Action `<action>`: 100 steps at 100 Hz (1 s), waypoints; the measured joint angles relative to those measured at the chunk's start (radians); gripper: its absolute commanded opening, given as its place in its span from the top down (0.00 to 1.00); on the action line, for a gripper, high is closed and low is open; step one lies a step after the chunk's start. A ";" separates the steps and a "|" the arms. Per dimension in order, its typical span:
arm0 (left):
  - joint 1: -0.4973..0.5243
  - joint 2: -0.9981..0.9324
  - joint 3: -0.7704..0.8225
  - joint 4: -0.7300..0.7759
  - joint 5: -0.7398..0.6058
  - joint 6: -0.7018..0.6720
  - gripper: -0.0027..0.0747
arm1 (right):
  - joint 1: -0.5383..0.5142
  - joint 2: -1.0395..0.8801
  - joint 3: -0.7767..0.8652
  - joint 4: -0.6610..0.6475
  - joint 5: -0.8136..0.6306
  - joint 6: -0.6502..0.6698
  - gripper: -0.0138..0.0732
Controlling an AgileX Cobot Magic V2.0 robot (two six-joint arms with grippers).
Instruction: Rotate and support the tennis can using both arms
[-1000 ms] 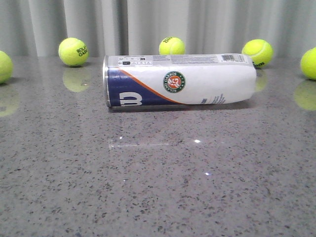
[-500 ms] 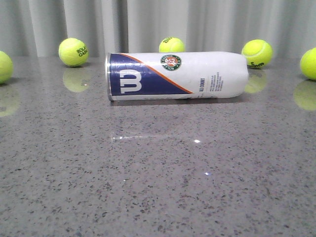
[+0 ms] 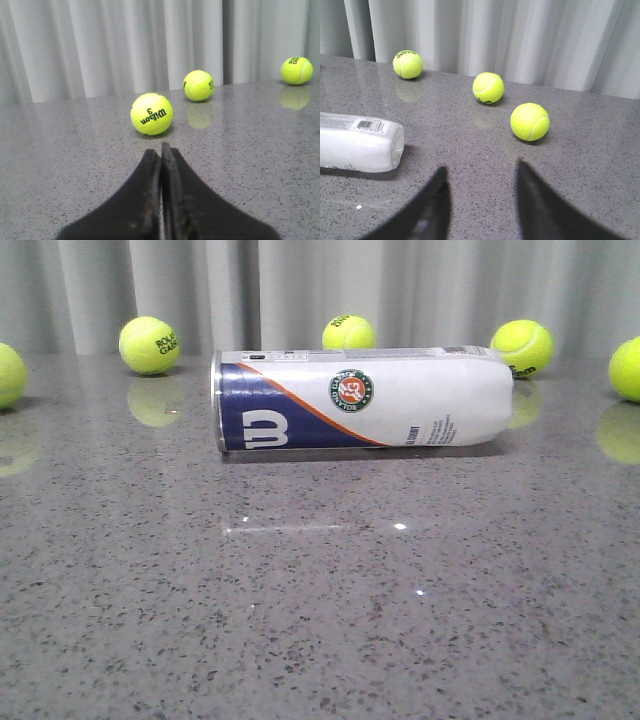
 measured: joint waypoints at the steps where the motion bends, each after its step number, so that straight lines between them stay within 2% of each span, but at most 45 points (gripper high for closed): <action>1: 0.000 0.000 0.000 0.000 0.000 0.000 0.99 | 0.000 0.000 0.000 0.000 0.000 0.000 0.81; 7: 0.000 0.000 0.000 0.000 0.000 0.000 0.99 | 0.000 0.000 0.000 0.000 0.000 0.000 0.93; 79: 0.000 0.000 0.000 -0.026 -0.001 0.000 0.99 | 0.000 0.000 0.000 0.000 -0.002 0.002 0.92; 100: 0.000 0.000 -0.092 -0.095 0.117 0.000 0.99 | 0.000 0.000 0.000 0.000 -0.002 0.002 0.92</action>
